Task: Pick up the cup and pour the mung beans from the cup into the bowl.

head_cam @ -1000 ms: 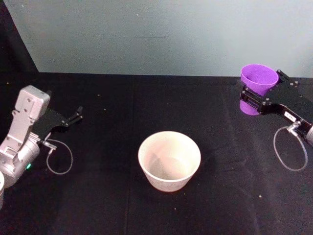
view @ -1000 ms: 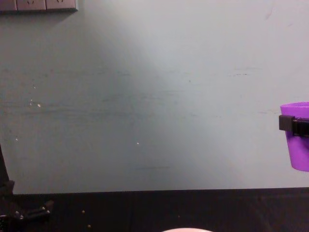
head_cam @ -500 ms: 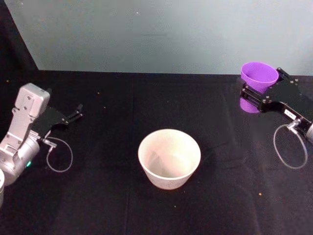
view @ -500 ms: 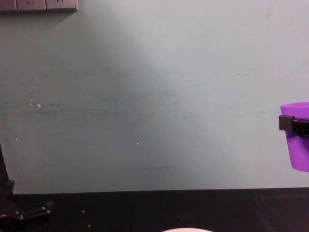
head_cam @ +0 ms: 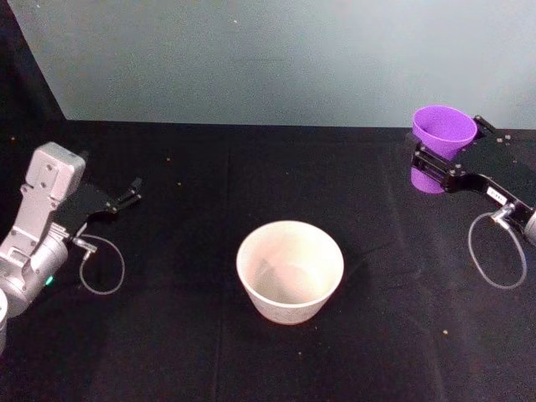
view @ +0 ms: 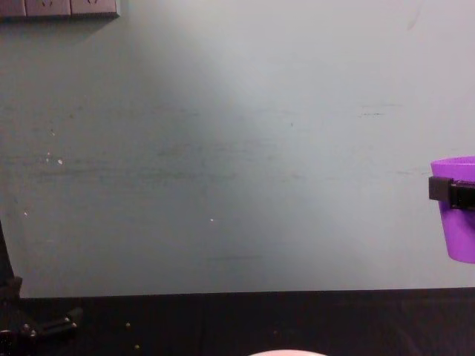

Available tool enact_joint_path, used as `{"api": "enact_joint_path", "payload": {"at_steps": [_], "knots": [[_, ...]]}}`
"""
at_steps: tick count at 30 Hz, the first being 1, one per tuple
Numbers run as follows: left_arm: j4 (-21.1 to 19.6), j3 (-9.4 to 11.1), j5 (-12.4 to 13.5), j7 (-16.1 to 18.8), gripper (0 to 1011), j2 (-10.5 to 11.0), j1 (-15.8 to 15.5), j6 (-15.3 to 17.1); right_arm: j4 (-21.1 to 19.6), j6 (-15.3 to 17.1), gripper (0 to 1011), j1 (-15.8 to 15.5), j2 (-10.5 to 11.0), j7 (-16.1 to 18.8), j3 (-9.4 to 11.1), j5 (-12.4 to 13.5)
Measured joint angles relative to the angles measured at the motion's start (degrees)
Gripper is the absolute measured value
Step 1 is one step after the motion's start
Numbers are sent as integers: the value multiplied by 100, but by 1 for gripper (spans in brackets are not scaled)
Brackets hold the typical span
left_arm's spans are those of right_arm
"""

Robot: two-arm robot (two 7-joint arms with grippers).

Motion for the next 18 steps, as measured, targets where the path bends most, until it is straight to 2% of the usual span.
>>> {"api": "enact_joint_path", "payload": {"at_steps": [18], "knots": [[0, 0, 0, 0, 1011, 0, 0, 0, 0, 0, 742, 0, 0, 0, 0, 0]]}}
